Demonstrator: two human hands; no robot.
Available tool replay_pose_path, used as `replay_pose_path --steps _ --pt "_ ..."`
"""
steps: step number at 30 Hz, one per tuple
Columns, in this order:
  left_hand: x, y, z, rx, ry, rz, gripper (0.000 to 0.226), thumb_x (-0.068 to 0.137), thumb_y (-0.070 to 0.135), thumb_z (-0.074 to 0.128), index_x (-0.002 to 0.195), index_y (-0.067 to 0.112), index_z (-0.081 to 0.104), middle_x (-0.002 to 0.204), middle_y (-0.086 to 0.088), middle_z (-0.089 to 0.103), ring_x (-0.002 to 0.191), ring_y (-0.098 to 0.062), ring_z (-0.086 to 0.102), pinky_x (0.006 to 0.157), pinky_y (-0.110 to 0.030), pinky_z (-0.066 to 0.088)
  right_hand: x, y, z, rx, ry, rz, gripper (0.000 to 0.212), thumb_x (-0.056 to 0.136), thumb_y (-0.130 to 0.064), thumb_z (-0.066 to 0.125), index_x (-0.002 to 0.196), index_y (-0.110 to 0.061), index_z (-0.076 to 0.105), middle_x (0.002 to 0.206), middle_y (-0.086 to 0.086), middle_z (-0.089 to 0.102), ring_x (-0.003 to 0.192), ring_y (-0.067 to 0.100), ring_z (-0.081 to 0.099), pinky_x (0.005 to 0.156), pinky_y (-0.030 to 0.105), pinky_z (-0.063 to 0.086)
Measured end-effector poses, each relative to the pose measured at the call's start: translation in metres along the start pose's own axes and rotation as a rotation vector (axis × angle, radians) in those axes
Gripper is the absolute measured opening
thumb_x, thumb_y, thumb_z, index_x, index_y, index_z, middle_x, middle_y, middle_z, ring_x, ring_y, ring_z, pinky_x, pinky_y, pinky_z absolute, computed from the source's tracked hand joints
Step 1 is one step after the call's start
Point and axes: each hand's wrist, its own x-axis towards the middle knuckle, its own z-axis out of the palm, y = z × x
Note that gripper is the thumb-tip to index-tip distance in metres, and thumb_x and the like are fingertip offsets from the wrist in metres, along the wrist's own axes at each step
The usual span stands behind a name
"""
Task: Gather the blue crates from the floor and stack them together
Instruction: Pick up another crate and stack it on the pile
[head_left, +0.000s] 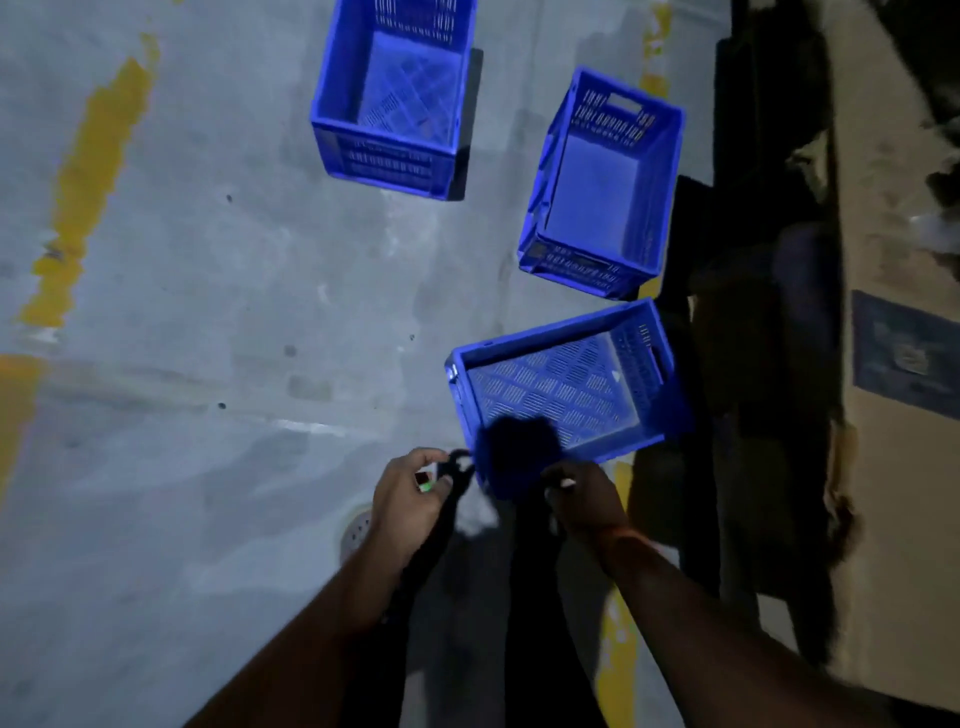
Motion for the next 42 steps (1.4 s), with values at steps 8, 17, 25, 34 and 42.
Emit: replay_pose_path --steps 8,17,25,34,42 --pt "0.102 -0.057 0.121 0.068 0.103 0.022 0.043 0.074 0.012 0.078 0.100 0.044 0.065 0.109 0.009 0.055 0.110 -0.023 0.057 0.098 -0.037 0.050 0.178 0.107 -0.020 -0.103 0.112 0.033 0.028 0.076 -0.007 0.068 0.103 -0.009 0.074 0.107 0.017 0.063 0.089 0.033 0.066 0.085 0.025 0.046" --pt "0.206 -0.081 0.229 0.093 0.339 -0.136 0.049 0.084 0.015 0.069 0.131 0.013 0.055 0.120 -0.004 0.053 0.104 -0.024 0.059 0.076 -0.002 0.042 0.286 0.197 -0.024 -0.107 0.043 0.046 0.027 0.070 -0.027 0.063 0.096 -0.025 0.068 0.104 0.018 0.065 0.070 0.023 0.058 0.081 0.029 0.044" --pt "0.233 -0.091 0.187 0.158 0.249 -0.125 0.040 0.078 0.007 0.062 0.112 0.024 0.072 0.115 -0.020 0.056 0.102 -0.039 0.058 0.098 -0.033 0.047 0.300 0.199 0.000 -0.205 0.014 -0.112 0.036 0.073 -0.022 0.069 0.108 -0.016 0.073 0.106 0.017 0.067 0.091 0.032 0.067 0.088 0.043 0.055" --pt "0.235 -0.148 0.050 0.494 0.377 -0.273 0.054 0.087 -0.004 0.053 0.131 0.026 0.063 0.124 -0.025 0.046 0.102 -0.048 0.058 0.105 -0.047 0.044 0.296 0.171 -0.007 -0.281 0.286 -0.182 0.030 0.076 -0.013 0.073 0.105 -0.017 0.072 0.122 0.017 0.045 0.112 0.038 0.045 0.095 0.038 0.043" --pt "0.234 -0.158 0.049 0.485 0.405 -0.228 0.048 0.086 0.000 0.053 0.121 0.029 0.069 0.116 -0.020 0.051 0.101 -0.045 0.059 0.094 -0.045 0.049 0.334 0.149 0.010 -0.155 0.197 -0.175 0.028 0.077 -0.032 0.074 0.104 -0.032 0.074 0.114 0.017 0.053 0.106 0.032 0.054 0.092 0.020 0.037"
